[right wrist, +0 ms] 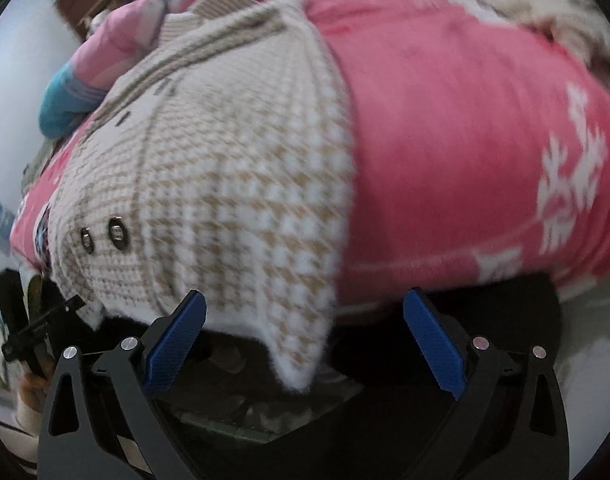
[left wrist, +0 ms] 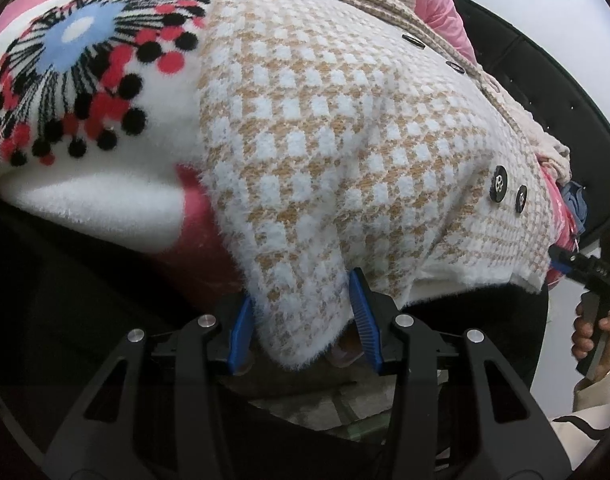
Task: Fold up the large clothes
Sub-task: 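Grasp the coat hem with the left gripper while the right gripper grasps the hem, then lift the hem with both grippers and fold it over toward the collar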
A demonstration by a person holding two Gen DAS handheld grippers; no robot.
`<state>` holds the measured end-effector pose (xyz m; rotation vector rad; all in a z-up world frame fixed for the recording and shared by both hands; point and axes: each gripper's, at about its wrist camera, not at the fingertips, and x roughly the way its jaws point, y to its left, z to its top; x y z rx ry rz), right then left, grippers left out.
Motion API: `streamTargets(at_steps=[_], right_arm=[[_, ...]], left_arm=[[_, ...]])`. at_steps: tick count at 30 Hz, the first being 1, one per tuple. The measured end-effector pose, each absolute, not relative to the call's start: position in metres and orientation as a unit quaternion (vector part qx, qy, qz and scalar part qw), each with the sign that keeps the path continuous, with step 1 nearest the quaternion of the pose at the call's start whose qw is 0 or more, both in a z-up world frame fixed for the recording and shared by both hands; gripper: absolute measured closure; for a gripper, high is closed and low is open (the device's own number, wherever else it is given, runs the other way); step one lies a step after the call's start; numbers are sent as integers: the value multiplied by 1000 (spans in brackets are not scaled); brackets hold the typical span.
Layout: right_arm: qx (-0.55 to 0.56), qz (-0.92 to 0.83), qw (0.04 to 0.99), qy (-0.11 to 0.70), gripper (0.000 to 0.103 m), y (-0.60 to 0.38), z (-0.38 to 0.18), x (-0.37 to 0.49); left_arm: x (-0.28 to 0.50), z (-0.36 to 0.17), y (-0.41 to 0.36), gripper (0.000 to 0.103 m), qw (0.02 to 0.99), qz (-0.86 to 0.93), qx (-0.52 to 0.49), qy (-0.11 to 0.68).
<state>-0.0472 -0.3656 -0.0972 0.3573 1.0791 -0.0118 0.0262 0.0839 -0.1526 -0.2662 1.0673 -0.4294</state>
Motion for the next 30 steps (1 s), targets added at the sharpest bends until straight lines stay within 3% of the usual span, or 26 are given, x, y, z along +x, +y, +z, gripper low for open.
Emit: streamTargets(at_steps=[4, 13, 16, 19, 21, 23, 24, 26, 30], right_arm=[[217, 3, 832, 511, 9, -375, -113, -46], [261, 32, 802, 536, 32, -368, -146, -34], [271, 46, 797, 538, 44, -363, -151, -35], [277, 57, 796, 536, 65, -355, -149, -46], [265, 57, 800, 535, 84, -351, -145, -49], [253, 59, 810, 526, 93, -346, -133, -53], [251, 61, 814, 520, 94, -344, -126, -55], [253, 74, 828, 495, 95, -342, -105, -57], [245, 101, 871, 414, 95, -344, -30, -73]], left_arm=[[27, -154, 84, 60, 828, -204, -126, 507], [33, -162, 81, 61, 820, -205, -137, 516], [32, -168, 85, 61, 816, -206, -154, 518], [29, -169, 85, 61, 816, -203, -160, 517], [24, -168, 86, 74, 817, -206, -157, 515], [19, -164, 85, 86, 818, -208, -153, 514], [14, -159, 83, 93, 818, -211, -152, 513], [9, -147, 86, 95, 813, -224, -166, 511], [-15, -69, 105, 96, 833, -268, -195, 442]])
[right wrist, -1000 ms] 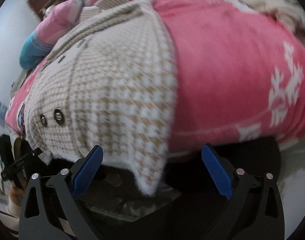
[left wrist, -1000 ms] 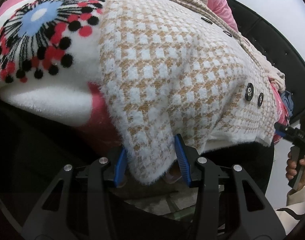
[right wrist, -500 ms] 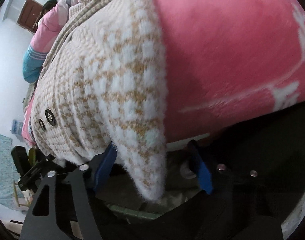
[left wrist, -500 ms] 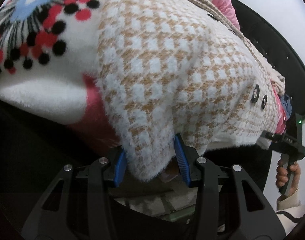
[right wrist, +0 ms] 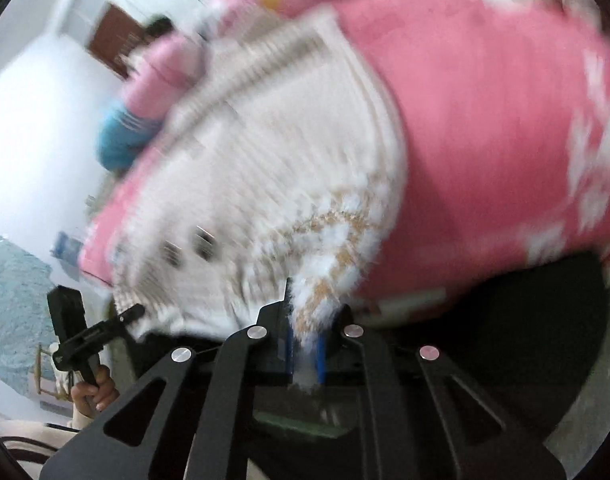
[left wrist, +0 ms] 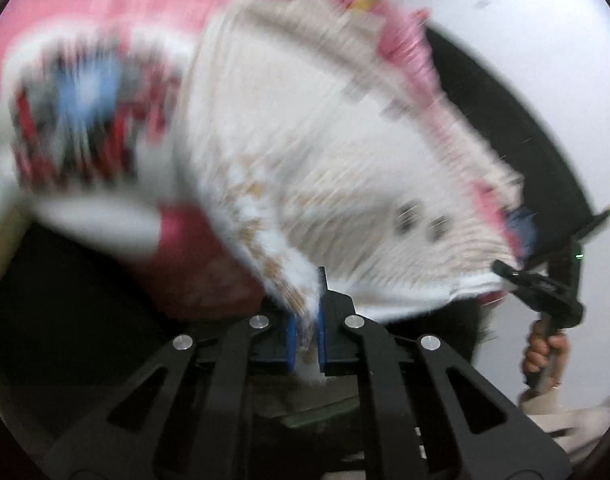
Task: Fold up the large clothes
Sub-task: 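Lift the hem with both grippers and fold it over toward the collar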
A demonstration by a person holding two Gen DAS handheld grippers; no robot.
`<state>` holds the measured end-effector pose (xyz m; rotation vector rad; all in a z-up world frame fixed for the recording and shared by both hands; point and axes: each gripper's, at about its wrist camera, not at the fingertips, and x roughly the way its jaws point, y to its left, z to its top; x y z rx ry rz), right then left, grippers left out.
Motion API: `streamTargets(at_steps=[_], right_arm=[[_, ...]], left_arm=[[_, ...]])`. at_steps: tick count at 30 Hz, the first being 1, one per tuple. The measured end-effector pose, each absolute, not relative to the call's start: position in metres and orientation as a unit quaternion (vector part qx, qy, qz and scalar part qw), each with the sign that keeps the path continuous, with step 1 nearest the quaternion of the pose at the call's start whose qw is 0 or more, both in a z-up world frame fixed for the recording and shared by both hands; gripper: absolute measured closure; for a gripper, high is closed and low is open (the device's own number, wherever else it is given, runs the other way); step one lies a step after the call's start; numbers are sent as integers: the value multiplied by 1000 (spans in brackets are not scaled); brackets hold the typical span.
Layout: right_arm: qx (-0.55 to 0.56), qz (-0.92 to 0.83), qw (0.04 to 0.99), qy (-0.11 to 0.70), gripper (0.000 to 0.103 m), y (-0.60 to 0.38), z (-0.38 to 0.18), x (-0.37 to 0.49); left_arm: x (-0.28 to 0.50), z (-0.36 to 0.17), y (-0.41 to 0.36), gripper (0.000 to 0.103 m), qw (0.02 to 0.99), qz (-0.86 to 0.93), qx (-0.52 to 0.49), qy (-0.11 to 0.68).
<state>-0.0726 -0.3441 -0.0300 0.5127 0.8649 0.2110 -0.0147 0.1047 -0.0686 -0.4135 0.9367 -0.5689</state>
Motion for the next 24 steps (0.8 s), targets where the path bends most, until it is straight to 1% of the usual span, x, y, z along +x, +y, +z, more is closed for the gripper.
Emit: streamTargets(at_steps=[2, 3, 4, 6, 7, 9, 11, 13, 18, 24], right_arm=[[233, 109, 892, 372, 95, -348, 9, -87], [223, 107, 897, 365, 95, -348, 18, -90], [215, 104, 900, 365, 95, -346, 20, -91], [216, 92, 884, 404, 95, -347, -5, -88], [232, 82, 865, 438, 95, -350, -30, -84], [273, 71, 830, 481, 96, -359, -68, -78], [288, 65, 825, 483, 96, -360, -78, -75], [288, 82, 840, 453, 96, -360, -56, -74], [274, 110, 866, 404, 96, -359, -13, -59], [280, 122, 880, 363, 96, -363, 20, -18]], left_arm=[[-30, -27, 113, 96, 854, -283, -188, 395], [-38, -9, 118, 96, 863, -285, -182, 375], [-42, -3, 120, 96, 868, -280, -174, 371], [-44, -18, 116, 96, 868, -260, -148, 397], [-42, -34, 111, 96, 861, -245, -133, 426], [-36, -79, 100, 96, 830, -218, -121, 499], [-37, -97, 103, 97, 819, -218, -138, 512], [-38, -86, 110, 97, 820, -230, -160, 499], [-41, -31, 127, 97, 840, -275, -188, 429], [-2, 7, 135, 97, 838, -310, -253, 372]])
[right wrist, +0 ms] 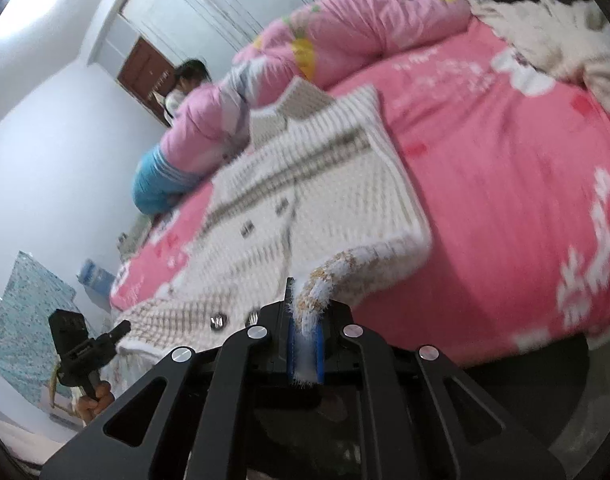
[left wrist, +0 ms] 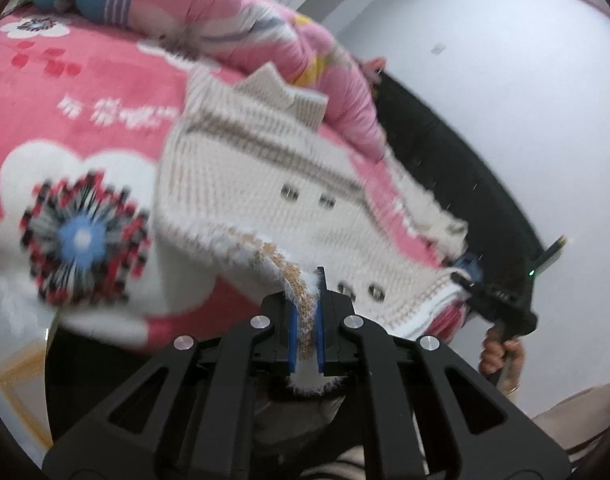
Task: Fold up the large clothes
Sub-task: 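Lift the hem with both grippers and fold it over toward the collar, then open both grippers to release the folded hem onto the coat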
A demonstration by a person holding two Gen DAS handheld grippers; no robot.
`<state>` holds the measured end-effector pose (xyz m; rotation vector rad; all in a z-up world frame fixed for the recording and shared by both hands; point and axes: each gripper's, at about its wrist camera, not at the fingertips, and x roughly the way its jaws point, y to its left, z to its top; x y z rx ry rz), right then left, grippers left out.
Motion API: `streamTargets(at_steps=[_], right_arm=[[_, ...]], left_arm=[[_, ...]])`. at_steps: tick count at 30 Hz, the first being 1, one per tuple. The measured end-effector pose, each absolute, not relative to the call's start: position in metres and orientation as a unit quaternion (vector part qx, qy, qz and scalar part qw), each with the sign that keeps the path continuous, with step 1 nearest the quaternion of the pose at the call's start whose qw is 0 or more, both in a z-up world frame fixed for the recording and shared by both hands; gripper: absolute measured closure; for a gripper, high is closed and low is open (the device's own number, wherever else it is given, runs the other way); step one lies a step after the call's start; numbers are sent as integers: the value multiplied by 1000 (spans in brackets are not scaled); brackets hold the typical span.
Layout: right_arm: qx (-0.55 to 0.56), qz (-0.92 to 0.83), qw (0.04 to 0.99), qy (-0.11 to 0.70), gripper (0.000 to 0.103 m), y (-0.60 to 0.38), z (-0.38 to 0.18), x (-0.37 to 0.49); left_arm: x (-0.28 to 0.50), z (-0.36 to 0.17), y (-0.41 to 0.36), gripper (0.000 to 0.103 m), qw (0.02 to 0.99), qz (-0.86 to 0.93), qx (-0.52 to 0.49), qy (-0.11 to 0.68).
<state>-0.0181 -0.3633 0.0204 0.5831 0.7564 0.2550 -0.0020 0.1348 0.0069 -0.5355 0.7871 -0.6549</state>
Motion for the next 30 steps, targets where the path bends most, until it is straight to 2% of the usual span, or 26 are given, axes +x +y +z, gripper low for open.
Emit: streamTargets(at_steps=[10, 14, 17, 19, 21, 25, 30], right_arm=[[294, 121, 881, 352, 95, -374, 34, 90], [295, 114, 877, 363, 95, -374, 21, 141], [296, 96, 870, 382, 95, -376, -2, 176], [304, 89, 860, 400, 90, -377, -22, 192], [316, 80, 841, 432, 85, -380, -47, 207], [339, 93, 824, 445, 81, -385, -66, 212], [345, 120, 824, 434, 51, -385, -59, 208]], left_arm=[[104, 19, 130, 96, 844, -293, -278, 353], [151, 5, 132, 95, 843, -272, -277, 372], [181, -12, 130, 90, 839, -248, -272, 400], [202, -31, 128, 89, 824, -234, -280, 434], [215, -47, 131, 83, 805, -226, -296, 461], [222, -58, 140, 75, 786, -235, -328, 468], [216, -48, 152, 50, 795, -225, -340, 450]])
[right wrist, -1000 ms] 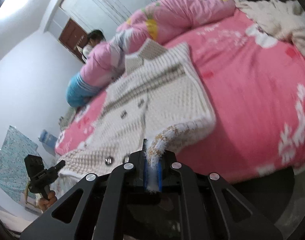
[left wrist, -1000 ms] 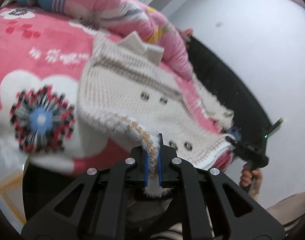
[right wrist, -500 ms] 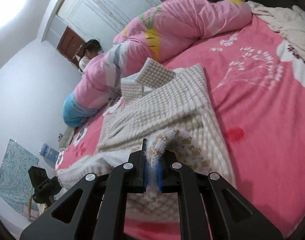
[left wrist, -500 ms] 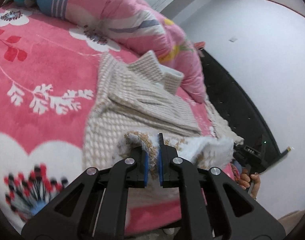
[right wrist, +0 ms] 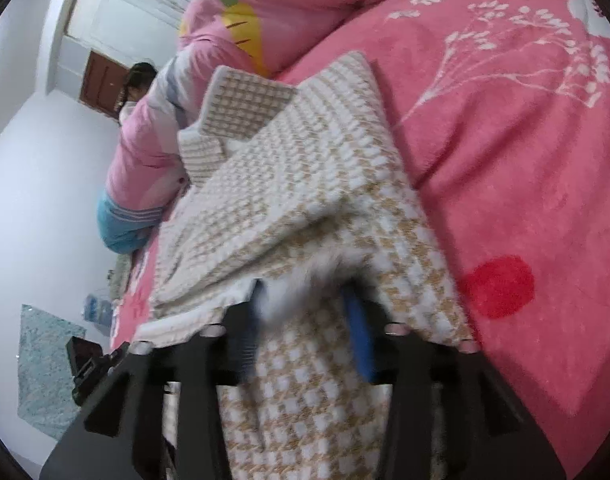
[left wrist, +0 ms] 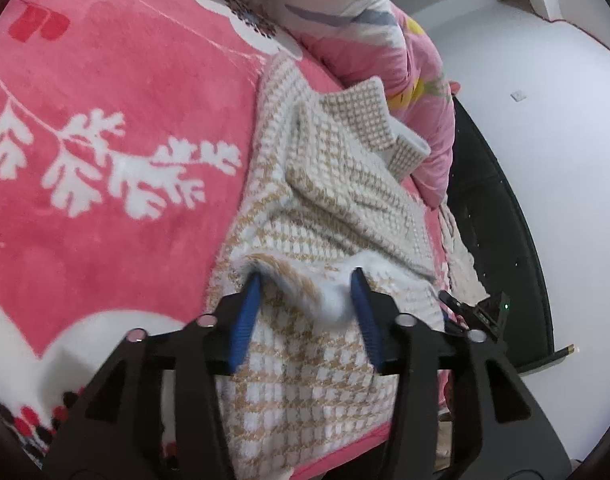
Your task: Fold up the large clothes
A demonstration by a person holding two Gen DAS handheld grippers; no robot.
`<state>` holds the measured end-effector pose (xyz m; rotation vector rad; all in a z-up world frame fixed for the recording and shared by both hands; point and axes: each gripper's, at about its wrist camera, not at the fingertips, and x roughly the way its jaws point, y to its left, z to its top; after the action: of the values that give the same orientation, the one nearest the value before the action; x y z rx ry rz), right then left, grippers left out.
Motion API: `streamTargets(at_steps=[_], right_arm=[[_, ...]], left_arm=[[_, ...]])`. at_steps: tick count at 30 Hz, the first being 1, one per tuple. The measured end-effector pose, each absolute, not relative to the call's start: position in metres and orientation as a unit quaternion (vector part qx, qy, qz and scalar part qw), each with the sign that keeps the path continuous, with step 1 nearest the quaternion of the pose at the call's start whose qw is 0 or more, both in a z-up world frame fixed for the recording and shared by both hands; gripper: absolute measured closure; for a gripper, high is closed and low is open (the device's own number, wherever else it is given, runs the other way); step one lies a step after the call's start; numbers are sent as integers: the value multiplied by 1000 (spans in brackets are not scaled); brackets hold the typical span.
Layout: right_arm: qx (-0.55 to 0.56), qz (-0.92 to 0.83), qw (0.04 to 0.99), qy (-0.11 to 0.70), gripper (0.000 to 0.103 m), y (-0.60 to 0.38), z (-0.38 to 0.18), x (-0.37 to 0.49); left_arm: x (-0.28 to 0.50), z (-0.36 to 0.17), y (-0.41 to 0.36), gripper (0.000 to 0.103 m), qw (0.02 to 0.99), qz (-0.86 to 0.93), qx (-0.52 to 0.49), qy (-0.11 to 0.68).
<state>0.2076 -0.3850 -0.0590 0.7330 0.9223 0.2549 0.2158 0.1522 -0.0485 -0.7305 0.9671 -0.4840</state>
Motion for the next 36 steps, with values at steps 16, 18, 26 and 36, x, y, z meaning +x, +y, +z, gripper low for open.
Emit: streamTargets(at_steps=[16, 18, 26, 36], right_arm=[[340, 103, 843, 404, 30, -384, -35, 81], [345, 104, 835, 415, 30, -381, -45, 68], [396, 85, 823, 399, 30, -390, -80, 78], [251, 30, 885, 391, 74, -358, -68, 125]], left_arm=[[106, -17, 112, 31, 843, -255, -211, 424], [96, -33, 100, 30, 832, -260, -211, 443], [103, -85, 129, 31, 807, -234, -377, 391], [113, -61, 101, 86, 890, -93, -250, 369]])
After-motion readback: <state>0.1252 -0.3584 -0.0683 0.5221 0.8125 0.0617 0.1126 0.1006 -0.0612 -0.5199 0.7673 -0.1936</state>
